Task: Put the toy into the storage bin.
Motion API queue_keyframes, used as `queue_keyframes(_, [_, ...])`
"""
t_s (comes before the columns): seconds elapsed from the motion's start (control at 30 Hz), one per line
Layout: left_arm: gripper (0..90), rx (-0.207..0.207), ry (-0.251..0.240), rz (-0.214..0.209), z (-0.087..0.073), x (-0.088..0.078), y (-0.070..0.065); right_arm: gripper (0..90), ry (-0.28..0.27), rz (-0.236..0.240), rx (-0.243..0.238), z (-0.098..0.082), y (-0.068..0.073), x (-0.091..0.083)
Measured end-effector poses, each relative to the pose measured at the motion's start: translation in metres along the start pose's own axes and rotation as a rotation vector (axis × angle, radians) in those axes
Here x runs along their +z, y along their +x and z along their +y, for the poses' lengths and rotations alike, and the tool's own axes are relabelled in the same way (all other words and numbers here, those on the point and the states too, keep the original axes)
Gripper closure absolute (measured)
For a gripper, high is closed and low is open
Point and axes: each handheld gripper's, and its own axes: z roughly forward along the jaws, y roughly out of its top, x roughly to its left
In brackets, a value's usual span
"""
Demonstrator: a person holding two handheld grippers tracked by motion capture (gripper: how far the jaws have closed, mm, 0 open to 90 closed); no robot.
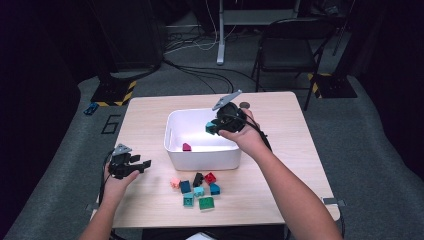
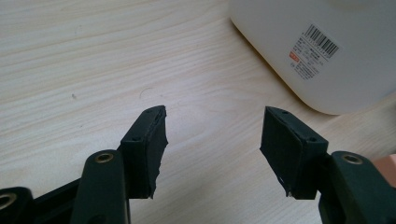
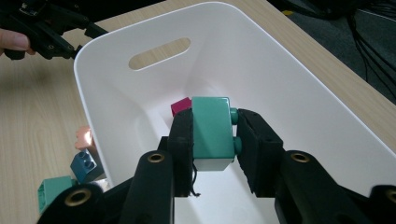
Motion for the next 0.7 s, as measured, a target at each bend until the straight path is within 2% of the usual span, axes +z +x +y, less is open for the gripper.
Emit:
queue_keyframes(0.07, [39.4, 0.004, -0.006, -0.006, 0.000, 0.000, 0.000, 67.2, 0.011, 0.005, -0.026, 0.006, -0.001, 0.014])
queue_keyframes(0.13, [39.2, 0.000, -0.008, -0.006, 0.000, 0.000, 0.000, 67.2, 0.020, 0.005, -0.025, 0.007, 0.000, 0.017])
queue_keyframes(0.17, [38.7, -0.001, -0.008, -0.005, 0.000, 0.000, 0.000, 67.1, 0.032, 0.004, -0.024, 0.010, 0.000, 0.027])
queue_keyframes(0.23, [38.6, 0.003, -0.001, -0.008, 0.000, -0.001, 0.001, 67.1, 0.033, 0.003, -0.027, 0.011, -0.001, 0.031])
queue_keyframes(0.43, [37.1, -0.003, -0.009, -0.006, 0.000, -0.002, 0.001, 62.8, 0.045, -0.011, 0.004, 0.017, -0.005, 0.053])
queue_keyframes(0.7, [36.7, -0.018, -0.018, -0.012, -0.001, -0.002, 0.004, 53.4, 0.044, -0.037, -0.009, 0.018, -0.003, 0.049])
